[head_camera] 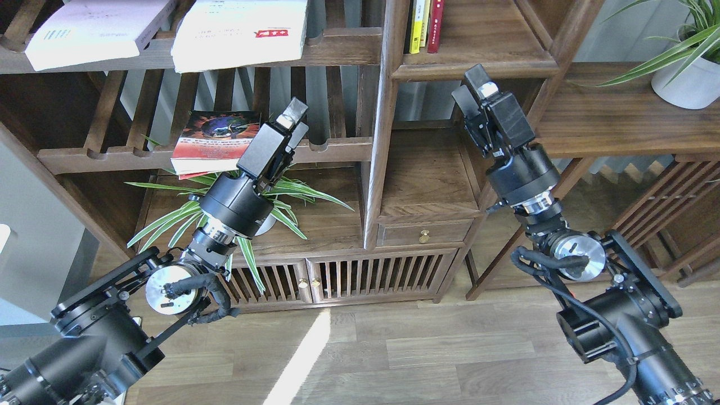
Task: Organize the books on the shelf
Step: 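Move the left gripper toward the red book on the middle shelf, then grasp the red book's edge with the left gripper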
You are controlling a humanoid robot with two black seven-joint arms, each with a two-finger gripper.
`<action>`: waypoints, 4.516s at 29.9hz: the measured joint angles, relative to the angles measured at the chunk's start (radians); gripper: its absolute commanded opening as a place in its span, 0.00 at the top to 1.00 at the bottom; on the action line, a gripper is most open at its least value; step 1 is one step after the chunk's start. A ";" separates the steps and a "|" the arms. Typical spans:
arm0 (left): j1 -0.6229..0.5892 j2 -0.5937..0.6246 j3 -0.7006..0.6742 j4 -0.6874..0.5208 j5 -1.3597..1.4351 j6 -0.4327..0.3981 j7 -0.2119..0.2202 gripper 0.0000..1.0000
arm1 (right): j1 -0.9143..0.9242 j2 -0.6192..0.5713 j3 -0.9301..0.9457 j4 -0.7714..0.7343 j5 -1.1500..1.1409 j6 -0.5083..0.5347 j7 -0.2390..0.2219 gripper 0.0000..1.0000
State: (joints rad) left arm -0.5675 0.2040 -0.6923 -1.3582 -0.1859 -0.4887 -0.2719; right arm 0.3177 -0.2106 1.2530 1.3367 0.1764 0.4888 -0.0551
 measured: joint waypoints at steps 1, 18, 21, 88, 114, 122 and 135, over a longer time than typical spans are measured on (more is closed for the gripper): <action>0.000 0.001 -0.001 0.000 0.000 0.000 0.000 0.02 | 0.002 0.000 0.000 0.000 0.000 0.000 0.000 0.01; 0.015 0.014 -0.011 -0.013 0.012 0.000 -0.010 0.01 | 0.018 -0.001 -0.004 -0.001 0.000 0.000 0.000 0.01; 0.021 0.024 -0.012 -0.017 0.007 0.000 -0.011 0.01 | 0.022 0.000 -0.005 -0.001 0.000 0.000 0.000 0.01; 0.118 -0.115 -0.254 0.202 -0.403 0.458 -0.027 0.01 | 0.051 0.052 -0.021 -0.008 -0.001 -0.047 0.004 0.01; -0.016 -0.142 -0.274 0.395 -0.402 0.433 0.007 0.01 | 0.047 0.054 -0.020 -0.008 -0.002 -0.047 0.006 0.01; -0.049 -0.159 -0.276 0.466 -0.403 0.433 0.006 0.01 | 0.047 0.054 -0.021 -0.007 -0.002 -0.047 0.006 0.01; -0.067 -0.160 -0.276 0.496 -0.403 0.433 0.007 0.13 | 0.047 0.054 -0.021 -0.007 -0.002 -0.049 0.006 0.01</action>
State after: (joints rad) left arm -0.6349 0.0445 -0.9680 -0.8623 -0.5884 -0.0552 -0.2647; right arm 0.3651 -0.1564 1.2317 1.3298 0.1748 0.4398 -0.0490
